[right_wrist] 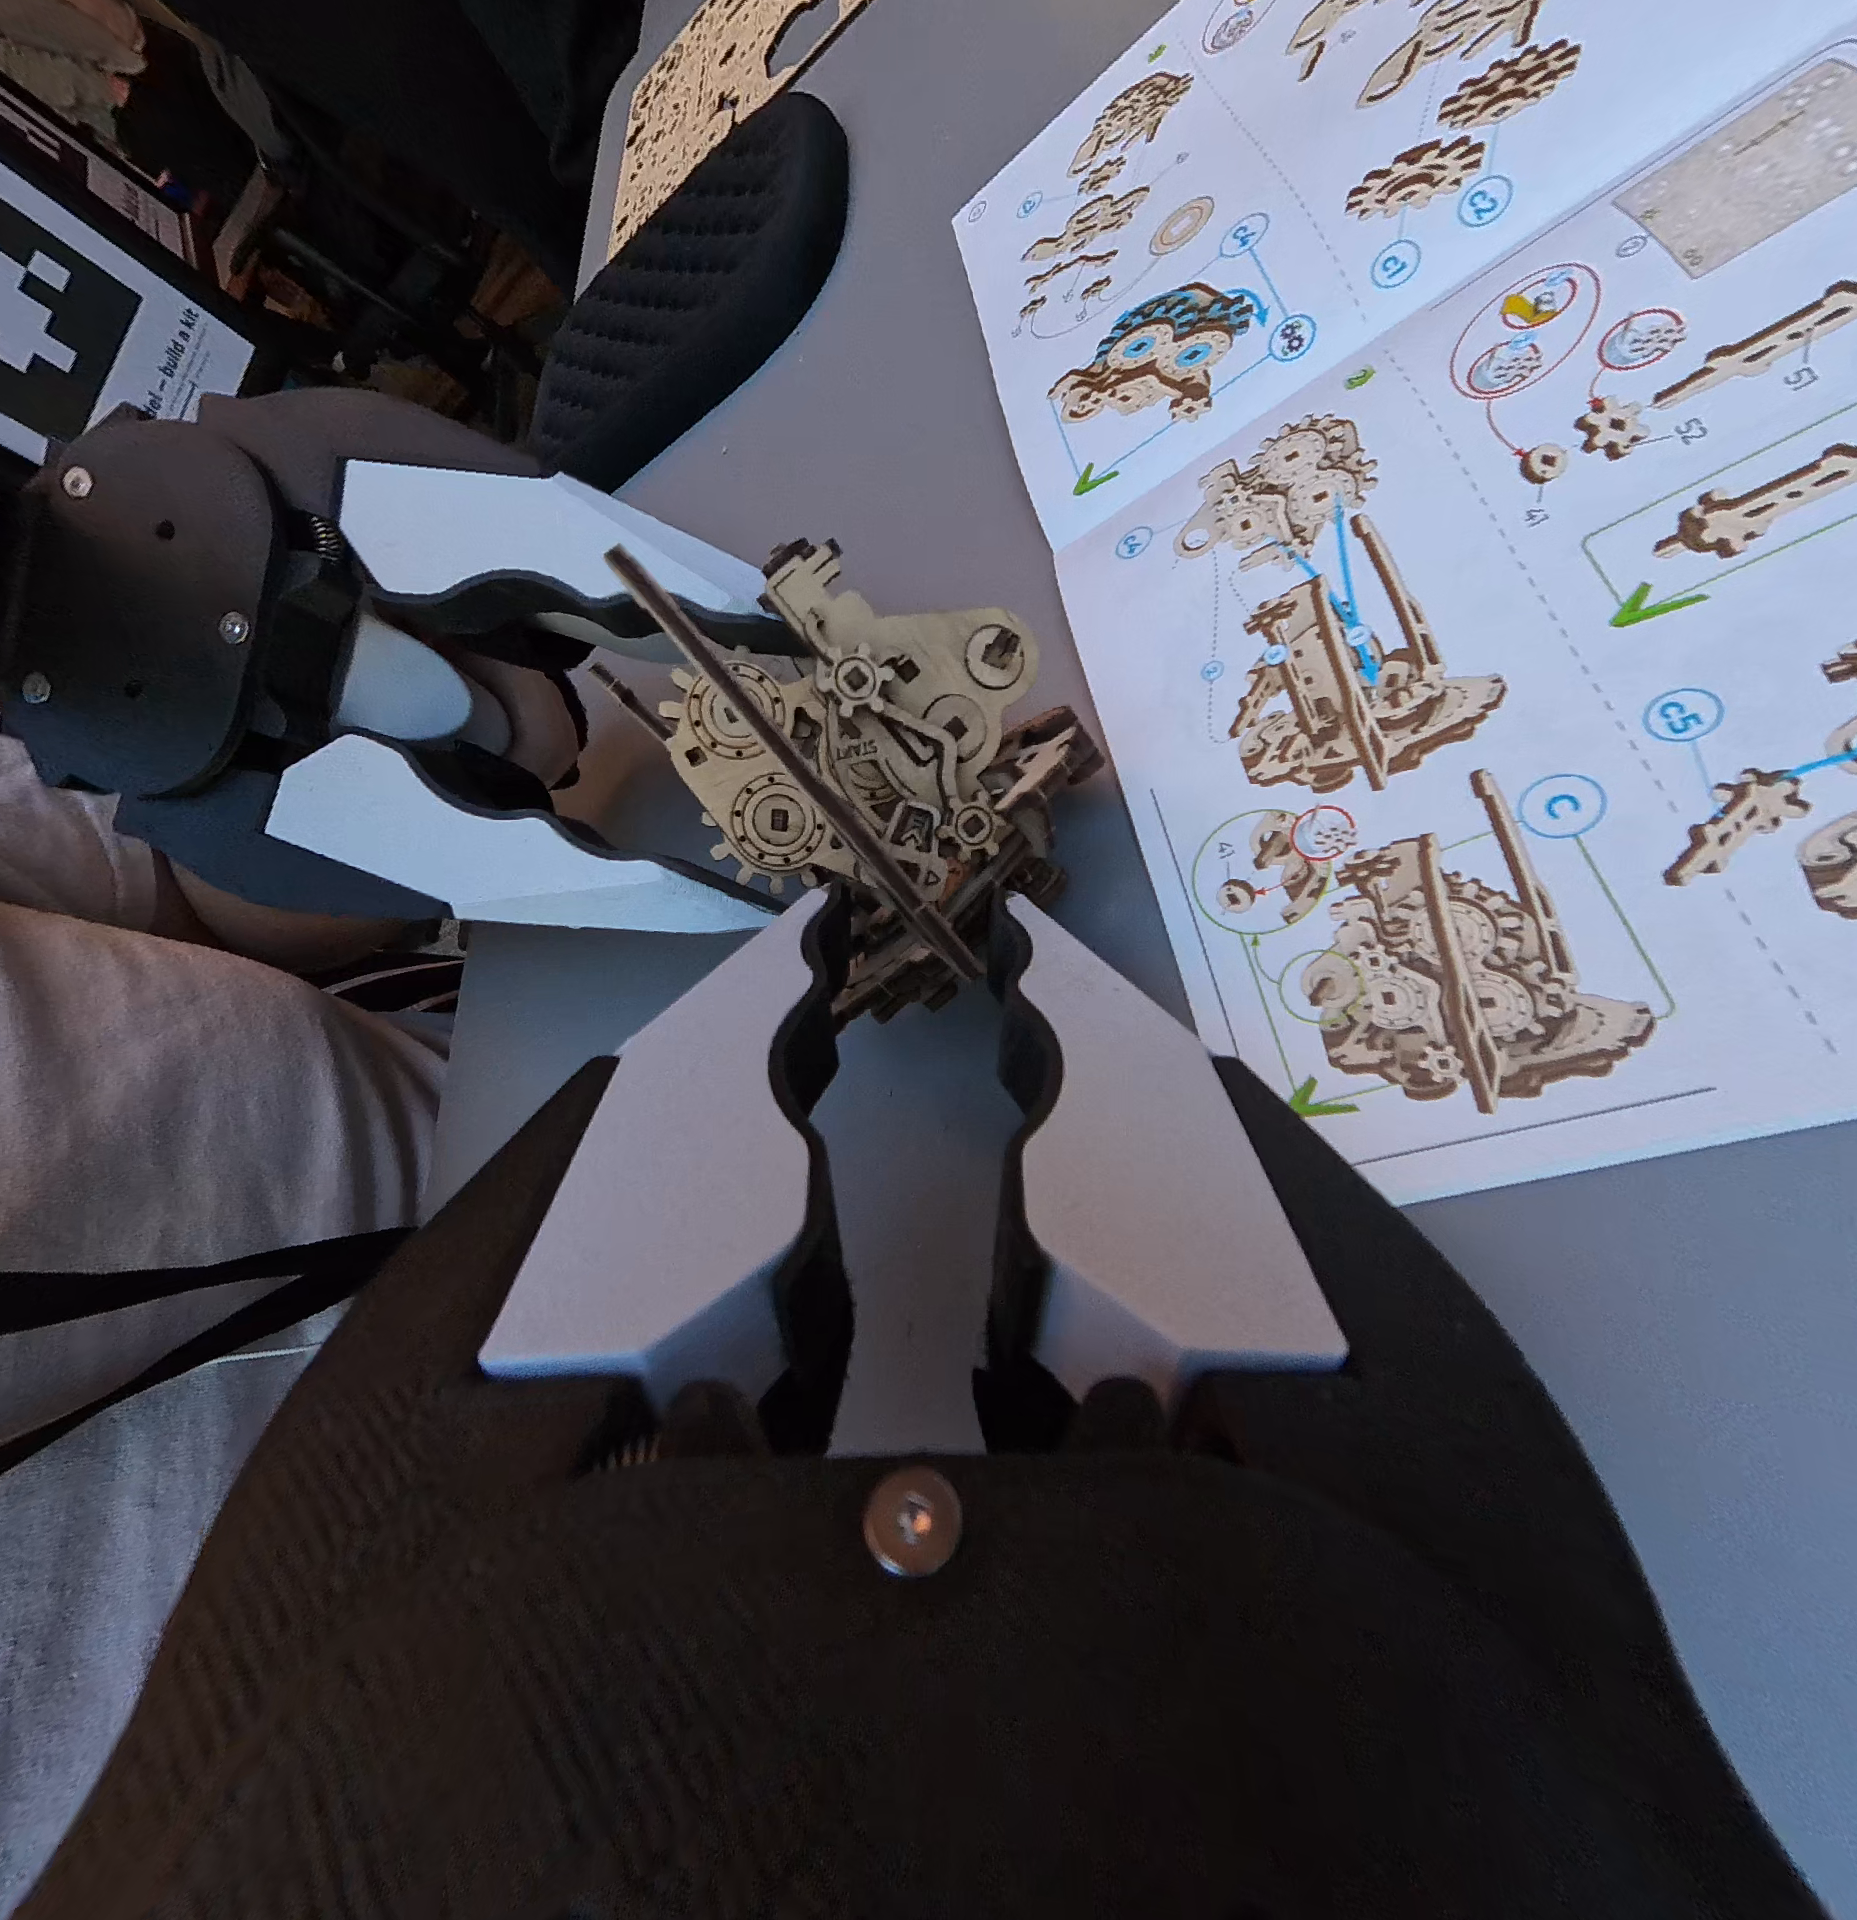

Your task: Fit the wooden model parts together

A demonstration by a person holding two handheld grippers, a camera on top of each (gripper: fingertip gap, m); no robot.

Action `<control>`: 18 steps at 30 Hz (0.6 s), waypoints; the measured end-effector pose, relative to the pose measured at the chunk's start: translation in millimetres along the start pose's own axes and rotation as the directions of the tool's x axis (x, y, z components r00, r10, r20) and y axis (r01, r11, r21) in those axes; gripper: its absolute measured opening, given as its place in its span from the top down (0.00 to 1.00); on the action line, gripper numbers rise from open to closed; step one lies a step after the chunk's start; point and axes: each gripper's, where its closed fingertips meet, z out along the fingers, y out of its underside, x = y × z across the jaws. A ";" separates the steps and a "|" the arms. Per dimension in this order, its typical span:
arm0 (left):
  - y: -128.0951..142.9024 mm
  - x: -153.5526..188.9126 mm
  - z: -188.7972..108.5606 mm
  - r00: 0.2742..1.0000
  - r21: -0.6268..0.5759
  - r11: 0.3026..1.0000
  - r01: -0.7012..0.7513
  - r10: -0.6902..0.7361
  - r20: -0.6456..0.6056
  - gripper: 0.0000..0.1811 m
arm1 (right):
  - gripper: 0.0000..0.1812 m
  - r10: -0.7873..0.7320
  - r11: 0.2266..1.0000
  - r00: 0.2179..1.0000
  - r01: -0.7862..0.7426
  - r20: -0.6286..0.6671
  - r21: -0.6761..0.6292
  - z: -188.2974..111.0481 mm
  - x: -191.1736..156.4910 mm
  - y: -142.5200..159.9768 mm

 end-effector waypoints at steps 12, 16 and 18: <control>2.8 -12.9 1.8 0.999 -0.026 0.999 0.027 -0.028 -0.045 0.72 | 0.74 0.026 0.998 0.985 -0.036 0.169 0.052 -2.6 -6.3 -6.1; 4.4 -21.5 1.6 0.999 -0.027 0.999 0.025 -0.026 -0.041 0.72 | 0.67 0.043 0.997 0.971 -0.057 0.236 0.053 -3.1 -5.1 -10.3; 4.8 -22.6 1.5 0.997 -0.020 0.999 0.049 -0.050 -0.064 0.72 | 0.62 0.014 0.998 0.975 -0.027 0.223 0.053 -1.6 -3.3 -14.8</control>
